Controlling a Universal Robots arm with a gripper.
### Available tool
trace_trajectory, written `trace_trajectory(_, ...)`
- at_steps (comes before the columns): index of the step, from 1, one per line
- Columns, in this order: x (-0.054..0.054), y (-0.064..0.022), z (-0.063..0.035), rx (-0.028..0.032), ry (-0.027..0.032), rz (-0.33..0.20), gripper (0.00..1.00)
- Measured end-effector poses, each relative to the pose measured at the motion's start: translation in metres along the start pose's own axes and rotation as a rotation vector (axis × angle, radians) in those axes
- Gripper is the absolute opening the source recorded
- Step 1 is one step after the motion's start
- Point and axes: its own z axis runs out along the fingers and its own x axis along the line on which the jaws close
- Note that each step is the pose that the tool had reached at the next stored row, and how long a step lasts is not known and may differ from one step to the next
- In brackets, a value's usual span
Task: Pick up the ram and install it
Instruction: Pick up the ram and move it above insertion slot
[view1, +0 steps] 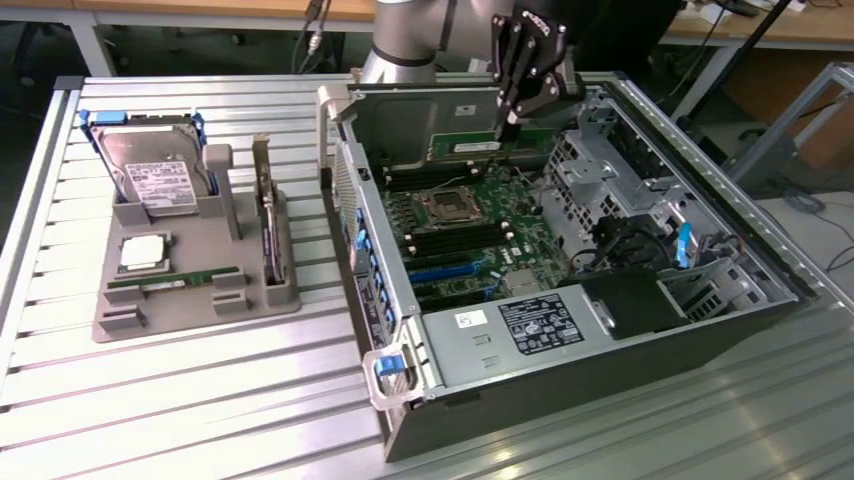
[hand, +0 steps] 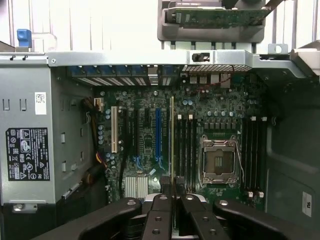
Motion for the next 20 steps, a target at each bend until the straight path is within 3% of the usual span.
trace_trajectory(20,0.000,-0.0256,-0.0004,0.0000,0.0000,0.000,0.12)
